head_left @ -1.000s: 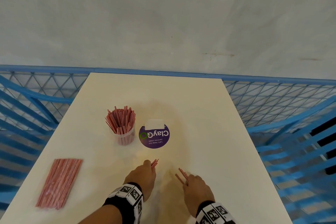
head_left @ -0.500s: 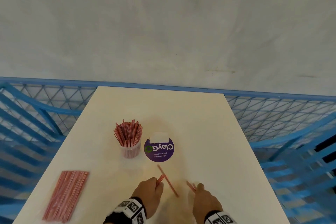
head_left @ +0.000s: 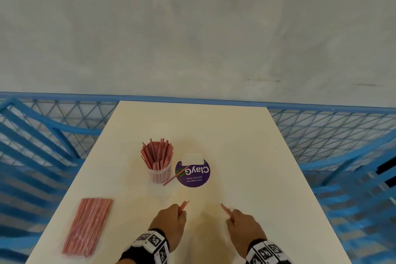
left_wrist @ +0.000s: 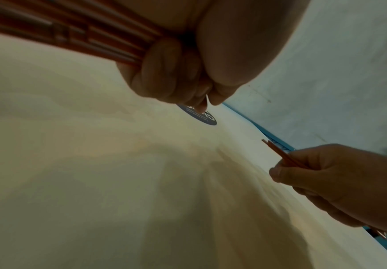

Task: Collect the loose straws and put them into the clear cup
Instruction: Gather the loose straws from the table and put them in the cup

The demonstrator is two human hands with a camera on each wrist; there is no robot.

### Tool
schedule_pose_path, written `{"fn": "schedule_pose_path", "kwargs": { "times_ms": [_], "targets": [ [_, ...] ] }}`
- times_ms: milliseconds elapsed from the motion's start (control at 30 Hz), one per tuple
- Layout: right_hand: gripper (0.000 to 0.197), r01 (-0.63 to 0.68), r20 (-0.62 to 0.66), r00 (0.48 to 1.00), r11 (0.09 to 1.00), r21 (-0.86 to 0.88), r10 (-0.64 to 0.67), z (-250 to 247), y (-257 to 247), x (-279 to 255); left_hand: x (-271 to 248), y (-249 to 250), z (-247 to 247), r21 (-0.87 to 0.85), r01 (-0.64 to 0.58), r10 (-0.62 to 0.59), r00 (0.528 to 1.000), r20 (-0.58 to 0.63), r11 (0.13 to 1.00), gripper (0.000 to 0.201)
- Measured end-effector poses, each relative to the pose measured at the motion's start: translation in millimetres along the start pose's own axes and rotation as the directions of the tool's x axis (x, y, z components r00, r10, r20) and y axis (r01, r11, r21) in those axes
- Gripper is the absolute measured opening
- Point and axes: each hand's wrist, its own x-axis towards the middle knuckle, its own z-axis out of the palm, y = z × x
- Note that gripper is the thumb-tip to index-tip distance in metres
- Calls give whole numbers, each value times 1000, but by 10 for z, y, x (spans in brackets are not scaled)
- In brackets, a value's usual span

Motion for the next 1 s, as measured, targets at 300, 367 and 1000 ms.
{"fn": "schedule_pose_path", "kwargs": {
  "times_ms": [300, 367, 1000],
  "targets": [
    [32, 262, 60, 965, 946, -189, -255, -187, -665, 640, 66, -153, -215, -33, 57, -60, 994, -88, 998, 29],
    [35, 304, 81, 953, 921, -242, -293, -243, -802, 828, 81, -169, -245, -51, 67, -72, 993, -94, 996, 29],
    [36, 399, 137, 917, 840, -368, -375, -8, -1218, 1277, 161, -333, -360, -58, 144, -148, 986, -72, 988, 31]
  ]
}}
